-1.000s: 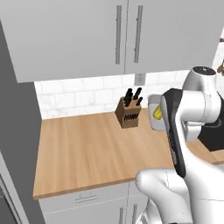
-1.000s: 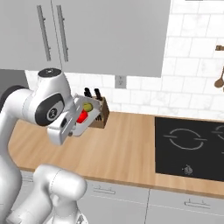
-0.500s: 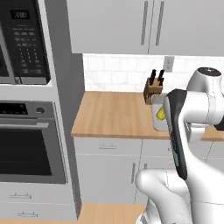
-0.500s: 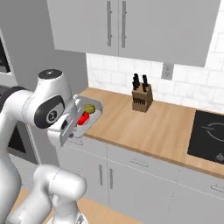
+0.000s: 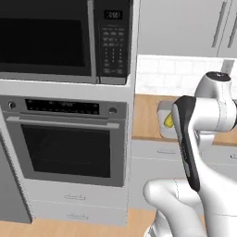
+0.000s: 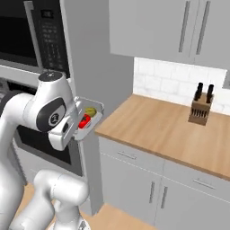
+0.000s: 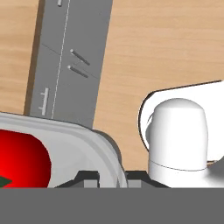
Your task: Take the meat container that has the steak and place it on the second highest rack of the freezer. Then take the vegetable container that has the tomato and cucumber and place it on the highest rack of the freezer.
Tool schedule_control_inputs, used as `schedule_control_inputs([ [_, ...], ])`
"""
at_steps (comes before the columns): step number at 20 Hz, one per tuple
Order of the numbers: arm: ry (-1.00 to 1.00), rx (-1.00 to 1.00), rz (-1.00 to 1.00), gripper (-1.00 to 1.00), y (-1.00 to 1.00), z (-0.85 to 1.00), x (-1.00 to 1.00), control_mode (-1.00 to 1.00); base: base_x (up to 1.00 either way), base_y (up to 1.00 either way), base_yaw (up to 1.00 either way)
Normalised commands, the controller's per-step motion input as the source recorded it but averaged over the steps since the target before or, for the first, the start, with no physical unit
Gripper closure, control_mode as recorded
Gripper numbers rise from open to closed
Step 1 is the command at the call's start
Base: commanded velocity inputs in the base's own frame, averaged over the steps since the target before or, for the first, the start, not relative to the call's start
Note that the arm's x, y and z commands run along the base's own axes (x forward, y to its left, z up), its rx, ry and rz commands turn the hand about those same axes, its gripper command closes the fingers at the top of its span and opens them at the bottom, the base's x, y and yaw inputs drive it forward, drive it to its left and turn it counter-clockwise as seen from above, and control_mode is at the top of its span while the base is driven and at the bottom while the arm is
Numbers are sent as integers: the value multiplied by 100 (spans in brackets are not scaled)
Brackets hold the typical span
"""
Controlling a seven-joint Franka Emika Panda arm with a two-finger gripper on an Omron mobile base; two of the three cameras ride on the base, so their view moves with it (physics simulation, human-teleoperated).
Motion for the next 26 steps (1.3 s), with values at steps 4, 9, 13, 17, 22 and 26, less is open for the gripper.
schedule_control_inputs([
  [4, 0, 0, 0, 100, 0, 0, 0, 100, 0, 100, 0],
  [9, 0, 0, 0, 100, 0, 0, 0, 100, 0, 100, 0],
  [13, 0, 0, 0, 100, 0, 0, 0, 100, 3, 100, 0],
  [17, 0, 0, 0, 100, 0, 0, 0, 100, 7, 100, 0],
  [22, 0, 0, 0, 100, 0, 0, 0, 100, 12, 100, -1],
  [26, 0, 0, 0, 100, 0, 0, 0, 100, 0, 100, -6],
])
